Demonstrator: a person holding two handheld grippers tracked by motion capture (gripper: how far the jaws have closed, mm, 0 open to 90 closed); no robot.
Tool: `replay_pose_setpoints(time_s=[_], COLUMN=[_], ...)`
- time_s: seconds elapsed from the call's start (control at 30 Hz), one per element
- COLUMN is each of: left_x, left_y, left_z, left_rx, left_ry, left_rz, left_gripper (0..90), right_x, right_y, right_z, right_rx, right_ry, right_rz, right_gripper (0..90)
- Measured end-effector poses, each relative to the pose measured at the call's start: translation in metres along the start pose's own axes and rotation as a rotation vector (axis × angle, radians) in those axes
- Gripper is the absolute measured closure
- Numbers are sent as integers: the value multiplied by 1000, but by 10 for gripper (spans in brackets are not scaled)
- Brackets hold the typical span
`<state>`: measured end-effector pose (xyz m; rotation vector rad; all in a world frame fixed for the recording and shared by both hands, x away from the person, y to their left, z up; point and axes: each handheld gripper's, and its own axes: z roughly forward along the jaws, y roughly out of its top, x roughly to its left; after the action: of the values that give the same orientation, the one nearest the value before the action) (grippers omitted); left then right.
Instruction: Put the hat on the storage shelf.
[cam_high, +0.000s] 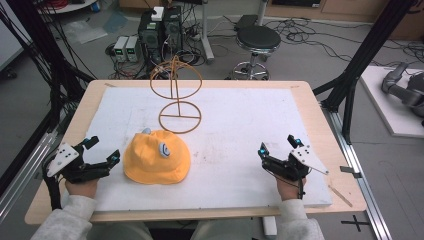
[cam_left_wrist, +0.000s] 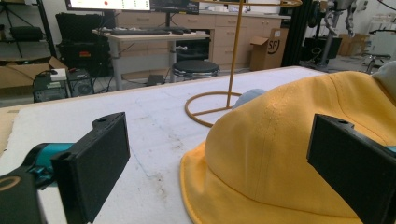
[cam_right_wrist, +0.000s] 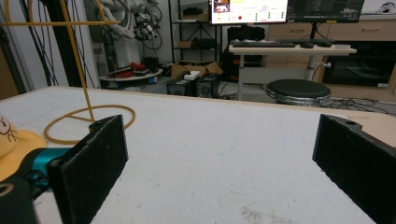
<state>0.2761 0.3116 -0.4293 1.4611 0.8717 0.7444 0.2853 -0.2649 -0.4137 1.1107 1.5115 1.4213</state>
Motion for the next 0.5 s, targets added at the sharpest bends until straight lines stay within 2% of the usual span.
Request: replay_pose_setpoints(time_s=[0.27,0.5], left_x=[-2,-5], left_y=[0,1], left_z=[2,8], left_rx=[-1,11], left_ry=[-24,-48], left_rz=[1,-7], left_gripper=[63,63], right_x=[1,2], right_y=[0,0], right_z=[-1,0], right_rx=[6,11], right_ry=[-2,-7], right_rz=[10,-2], right_gripper=[27,27])
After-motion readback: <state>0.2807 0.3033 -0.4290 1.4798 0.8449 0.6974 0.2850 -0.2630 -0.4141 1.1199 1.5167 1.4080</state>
